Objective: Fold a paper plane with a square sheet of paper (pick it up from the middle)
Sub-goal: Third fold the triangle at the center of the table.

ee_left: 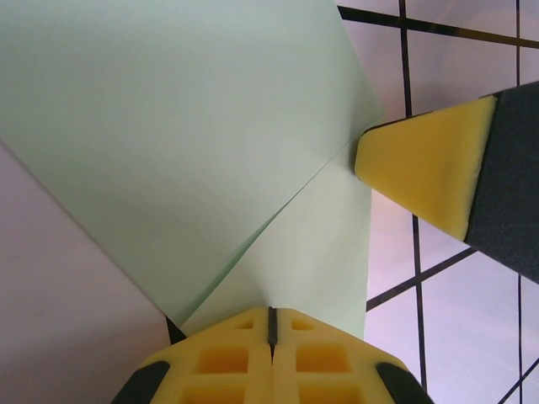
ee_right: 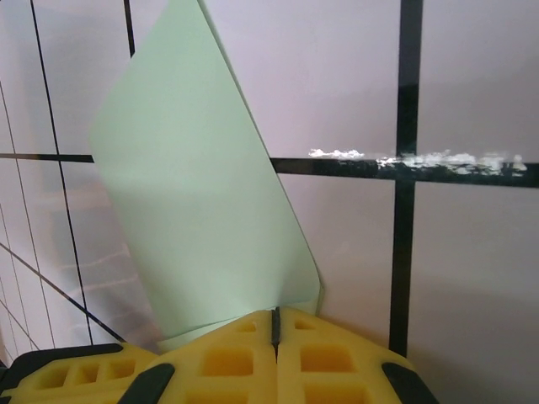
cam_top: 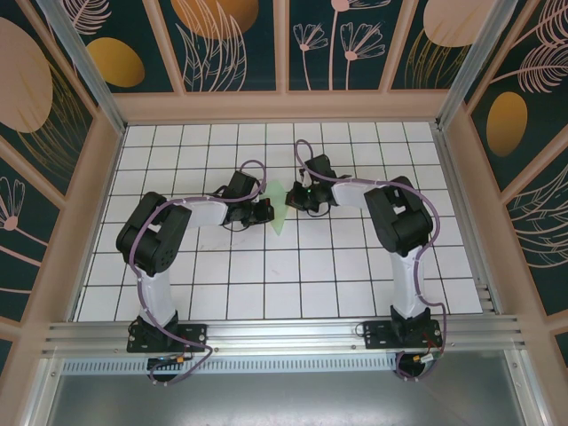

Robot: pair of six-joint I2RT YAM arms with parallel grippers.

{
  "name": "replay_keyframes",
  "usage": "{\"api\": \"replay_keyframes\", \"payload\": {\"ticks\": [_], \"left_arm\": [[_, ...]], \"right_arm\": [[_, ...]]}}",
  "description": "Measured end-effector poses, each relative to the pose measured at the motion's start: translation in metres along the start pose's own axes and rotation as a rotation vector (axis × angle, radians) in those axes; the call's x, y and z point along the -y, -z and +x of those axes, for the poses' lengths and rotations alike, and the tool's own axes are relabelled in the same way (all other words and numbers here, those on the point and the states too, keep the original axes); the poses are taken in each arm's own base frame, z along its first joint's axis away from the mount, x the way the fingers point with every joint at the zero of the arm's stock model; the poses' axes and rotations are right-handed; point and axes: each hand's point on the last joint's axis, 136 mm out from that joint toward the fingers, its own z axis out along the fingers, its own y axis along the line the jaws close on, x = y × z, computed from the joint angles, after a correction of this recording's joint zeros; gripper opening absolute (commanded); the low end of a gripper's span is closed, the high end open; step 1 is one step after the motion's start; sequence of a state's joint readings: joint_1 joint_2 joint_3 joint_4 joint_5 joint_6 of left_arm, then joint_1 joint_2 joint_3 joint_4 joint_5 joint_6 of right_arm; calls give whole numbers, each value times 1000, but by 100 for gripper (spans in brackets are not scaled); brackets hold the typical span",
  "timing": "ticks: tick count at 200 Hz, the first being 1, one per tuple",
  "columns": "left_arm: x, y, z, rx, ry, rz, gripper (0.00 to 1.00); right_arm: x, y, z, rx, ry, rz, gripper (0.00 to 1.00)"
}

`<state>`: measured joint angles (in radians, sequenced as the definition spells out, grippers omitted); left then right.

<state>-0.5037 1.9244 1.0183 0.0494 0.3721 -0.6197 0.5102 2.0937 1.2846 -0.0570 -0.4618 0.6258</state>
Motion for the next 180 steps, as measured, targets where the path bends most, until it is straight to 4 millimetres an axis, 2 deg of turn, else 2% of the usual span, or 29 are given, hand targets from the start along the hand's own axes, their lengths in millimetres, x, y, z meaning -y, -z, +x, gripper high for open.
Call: {"api": "replay_keyframes", "payload": {"ticks": [50, 87, 107, 136, 180], "left_arm": [[0, 0, -1, 2, -10, -3, 0], [-1, 0, -1, 4, -11, -5, 0], [-1, 0, -1, 4, -11, -5, 0], [-1, 0, -1, 5, -10, -6, 0], [-1, -1, -1, 9, -2, -11, 0]], "right_arm": [[1, 1, -8, 3, -20, 26, 0], [7, 6, -42, 80, -34, 69, 0], [11, 8, -47, 98, -39, 80, 0], [9, 11, -30, 73, -33, 76, 0], [-19, 10, 16, -1, 11, 13, 0]]}}
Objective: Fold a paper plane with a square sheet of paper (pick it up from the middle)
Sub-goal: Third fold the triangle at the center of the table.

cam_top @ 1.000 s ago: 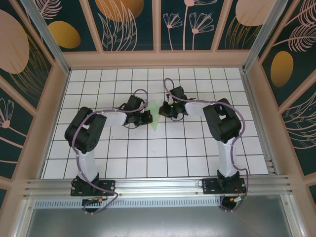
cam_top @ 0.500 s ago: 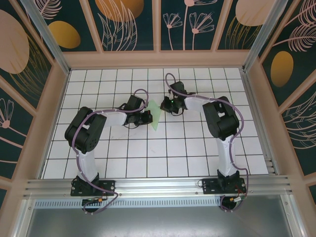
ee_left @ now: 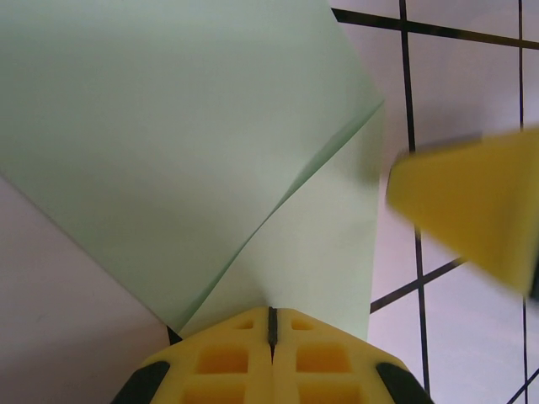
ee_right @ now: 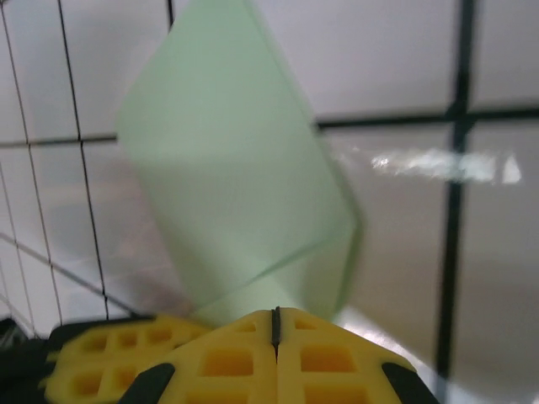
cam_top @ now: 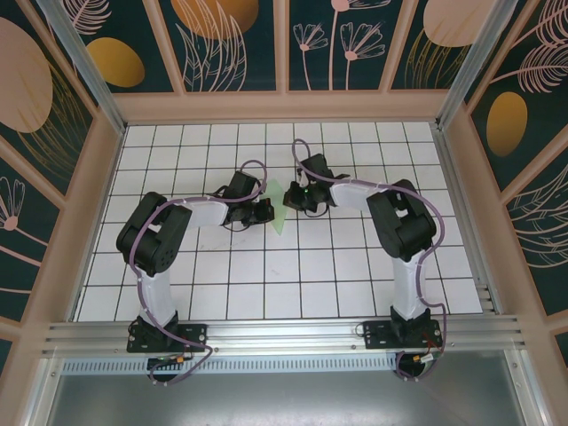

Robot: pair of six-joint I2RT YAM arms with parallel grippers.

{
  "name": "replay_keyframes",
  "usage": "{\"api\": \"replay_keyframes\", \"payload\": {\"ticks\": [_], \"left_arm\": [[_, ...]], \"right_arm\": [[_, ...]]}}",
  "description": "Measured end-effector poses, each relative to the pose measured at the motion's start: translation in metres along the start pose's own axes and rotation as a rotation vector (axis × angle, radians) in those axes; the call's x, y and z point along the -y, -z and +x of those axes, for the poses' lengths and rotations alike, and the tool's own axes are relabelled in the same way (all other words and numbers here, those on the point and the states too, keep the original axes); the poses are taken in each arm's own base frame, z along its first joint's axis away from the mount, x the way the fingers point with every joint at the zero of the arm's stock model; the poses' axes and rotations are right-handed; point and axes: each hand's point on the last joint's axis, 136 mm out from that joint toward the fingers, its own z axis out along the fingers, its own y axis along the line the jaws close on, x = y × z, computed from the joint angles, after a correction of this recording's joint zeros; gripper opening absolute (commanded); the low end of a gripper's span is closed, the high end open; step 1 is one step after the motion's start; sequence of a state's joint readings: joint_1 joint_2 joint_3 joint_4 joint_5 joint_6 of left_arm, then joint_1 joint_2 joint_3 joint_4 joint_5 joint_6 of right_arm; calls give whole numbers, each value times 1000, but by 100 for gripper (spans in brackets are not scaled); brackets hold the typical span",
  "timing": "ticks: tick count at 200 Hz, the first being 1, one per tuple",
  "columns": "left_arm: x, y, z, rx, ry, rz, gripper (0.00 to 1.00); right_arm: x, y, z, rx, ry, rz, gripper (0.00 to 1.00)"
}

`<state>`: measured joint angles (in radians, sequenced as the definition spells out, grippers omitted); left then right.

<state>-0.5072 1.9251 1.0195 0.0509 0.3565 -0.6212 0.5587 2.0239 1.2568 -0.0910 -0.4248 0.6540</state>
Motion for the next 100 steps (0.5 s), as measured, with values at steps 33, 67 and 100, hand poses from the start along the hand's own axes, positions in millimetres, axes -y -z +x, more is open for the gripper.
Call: {"api": "replay_keyframes", "payload": {"ticks": [33, 67, 100], "left_arm": [[0, 0, 0, 1, 9, -2, 0], [0, 0, 0, 2, 11, -2, 0], [0, 1, -2, 5, 6, -7, 3]], "right_arm": [[4, -3, 34, -60, -19, -5, 0], [7, -4, 44, -82, -25, -11, 0], [4, -6, 49, -91, -32, -20, 0]]}}
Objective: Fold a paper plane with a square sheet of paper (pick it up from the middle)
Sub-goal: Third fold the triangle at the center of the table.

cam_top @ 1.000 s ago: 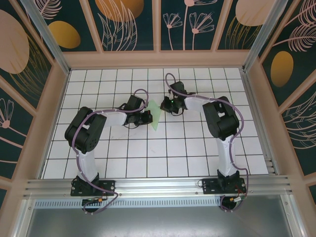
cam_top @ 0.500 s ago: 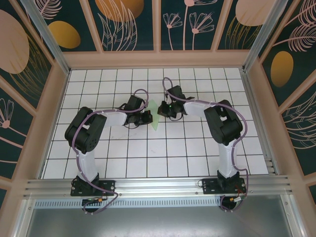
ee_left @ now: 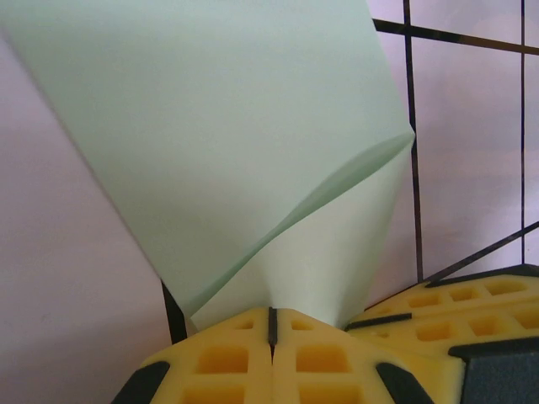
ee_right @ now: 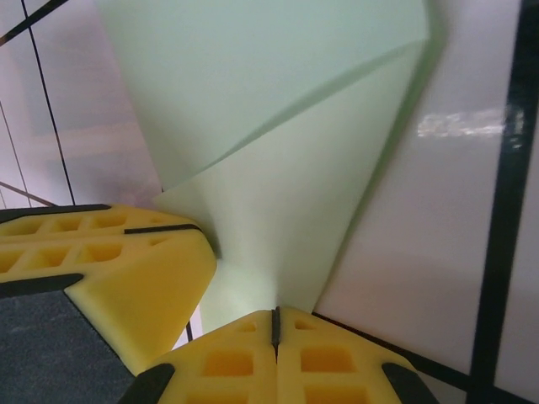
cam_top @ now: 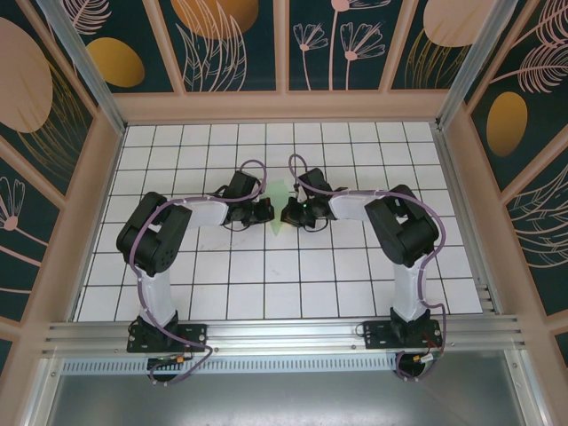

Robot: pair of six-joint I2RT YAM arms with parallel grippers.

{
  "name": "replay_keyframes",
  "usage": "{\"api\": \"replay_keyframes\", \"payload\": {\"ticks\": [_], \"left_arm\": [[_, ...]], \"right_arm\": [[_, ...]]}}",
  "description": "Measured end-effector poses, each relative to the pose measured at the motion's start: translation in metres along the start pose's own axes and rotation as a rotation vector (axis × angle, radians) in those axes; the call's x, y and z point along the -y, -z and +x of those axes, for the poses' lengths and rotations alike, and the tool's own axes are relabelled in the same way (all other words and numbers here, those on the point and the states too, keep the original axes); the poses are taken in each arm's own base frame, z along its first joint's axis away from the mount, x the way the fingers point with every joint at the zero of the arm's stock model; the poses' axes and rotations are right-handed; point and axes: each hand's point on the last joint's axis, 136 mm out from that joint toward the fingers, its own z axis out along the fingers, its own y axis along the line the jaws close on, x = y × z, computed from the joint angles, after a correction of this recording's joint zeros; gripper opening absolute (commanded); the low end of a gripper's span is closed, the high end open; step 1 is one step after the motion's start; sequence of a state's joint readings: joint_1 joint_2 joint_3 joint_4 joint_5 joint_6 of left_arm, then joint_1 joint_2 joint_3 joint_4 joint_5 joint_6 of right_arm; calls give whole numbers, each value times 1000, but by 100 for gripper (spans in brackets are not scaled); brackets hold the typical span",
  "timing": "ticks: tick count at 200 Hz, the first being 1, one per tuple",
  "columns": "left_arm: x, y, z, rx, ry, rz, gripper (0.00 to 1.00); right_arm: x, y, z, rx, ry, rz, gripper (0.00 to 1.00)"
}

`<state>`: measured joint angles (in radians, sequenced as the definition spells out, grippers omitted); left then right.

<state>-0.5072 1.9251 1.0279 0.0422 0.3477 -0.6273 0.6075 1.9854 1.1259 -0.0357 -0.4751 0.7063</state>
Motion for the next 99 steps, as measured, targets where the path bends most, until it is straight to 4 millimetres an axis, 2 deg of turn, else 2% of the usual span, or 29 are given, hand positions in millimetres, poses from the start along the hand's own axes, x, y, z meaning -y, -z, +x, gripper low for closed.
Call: {"api": "replay_keyframes", "payload": {"ticks": [30, 48, 78, 99], "left_arm": [[1, 3, -10, 21, -15, -29, 11], [10, 13, -20, 54, -24, -20, 14], [31, 43, -36, 138, -28, 20, 9], [32, 58, -30, 163, 3, 38, 5]], "right_arm": [[-8, -6, 9, -8, -16, -20, 0], [-10, -8, 11, -4, -48, -28, 0], [-13, -10, 9, 19, -123, -43, 0], [-17, -12, 7, 40, -176, -55, 0]]}}
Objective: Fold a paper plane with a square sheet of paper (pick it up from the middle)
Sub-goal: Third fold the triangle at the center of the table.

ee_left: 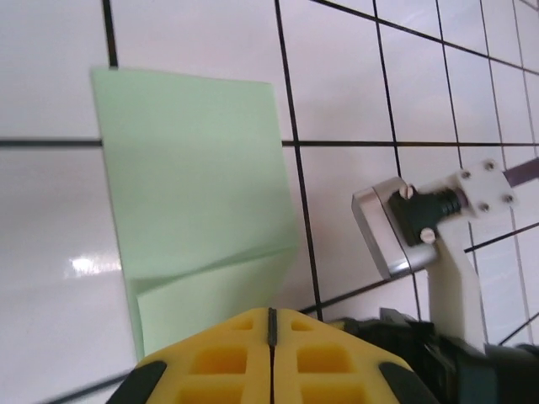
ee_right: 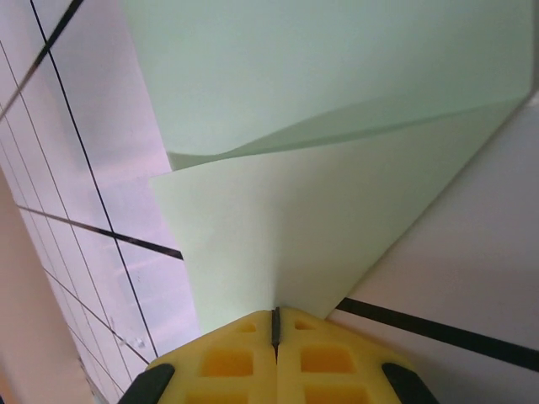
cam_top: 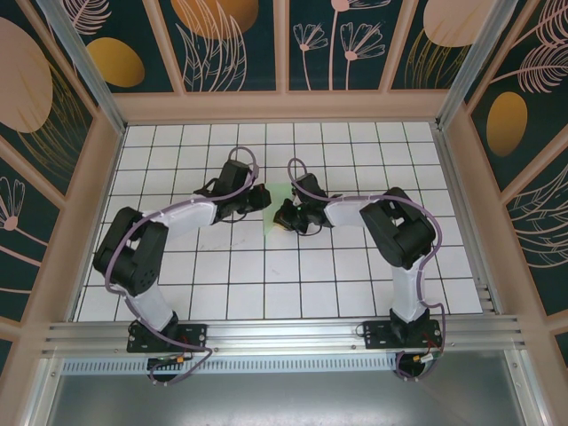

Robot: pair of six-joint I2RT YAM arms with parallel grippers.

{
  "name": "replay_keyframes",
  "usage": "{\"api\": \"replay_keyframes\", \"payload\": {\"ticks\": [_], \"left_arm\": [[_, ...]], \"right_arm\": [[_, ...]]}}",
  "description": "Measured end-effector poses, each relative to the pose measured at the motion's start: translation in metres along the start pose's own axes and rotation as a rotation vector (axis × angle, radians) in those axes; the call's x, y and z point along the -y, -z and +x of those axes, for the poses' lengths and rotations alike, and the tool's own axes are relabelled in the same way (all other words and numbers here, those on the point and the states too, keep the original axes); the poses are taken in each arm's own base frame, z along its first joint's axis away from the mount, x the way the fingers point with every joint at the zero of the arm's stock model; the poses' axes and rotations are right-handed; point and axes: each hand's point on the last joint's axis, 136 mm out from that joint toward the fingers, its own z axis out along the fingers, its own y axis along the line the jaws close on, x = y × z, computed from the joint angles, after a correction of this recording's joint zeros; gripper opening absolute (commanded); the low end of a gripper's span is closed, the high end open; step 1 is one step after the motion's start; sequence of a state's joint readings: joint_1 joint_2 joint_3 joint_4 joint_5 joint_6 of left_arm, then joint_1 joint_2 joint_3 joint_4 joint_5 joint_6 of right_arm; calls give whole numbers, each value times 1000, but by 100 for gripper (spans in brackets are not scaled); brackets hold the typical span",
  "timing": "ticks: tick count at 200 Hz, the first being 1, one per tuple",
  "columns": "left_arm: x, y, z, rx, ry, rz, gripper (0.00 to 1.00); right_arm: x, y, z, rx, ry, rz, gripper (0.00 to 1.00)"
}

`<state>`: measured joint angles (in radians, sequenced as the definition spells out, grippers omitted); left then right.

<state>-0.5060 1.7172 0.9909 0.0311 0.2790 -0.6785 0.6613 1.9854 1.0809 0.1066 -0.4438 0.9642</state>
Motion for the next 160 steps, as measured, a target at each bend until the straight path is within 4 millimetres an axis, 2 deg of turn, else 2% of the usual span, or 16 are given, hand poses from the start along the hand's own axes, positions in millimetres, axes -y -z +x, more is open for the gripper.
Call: {"api": "replay_keyframes", "payload": {"ticks": [50, 92, 160], "left_arm": [[-27, 1, 47, -96, 111, -23, 0], [-26, -5, 53, -126, 139, 0, 0], [-39, -19, 70, -190, 166, -19, 0]], "right_arm": [[-10, -4, 0, 16, -68, -33, 0], [-7, -6, -1, 21, -89, -24, 0], [-5, -7, -1, 21, -91, -18, 0]]}}
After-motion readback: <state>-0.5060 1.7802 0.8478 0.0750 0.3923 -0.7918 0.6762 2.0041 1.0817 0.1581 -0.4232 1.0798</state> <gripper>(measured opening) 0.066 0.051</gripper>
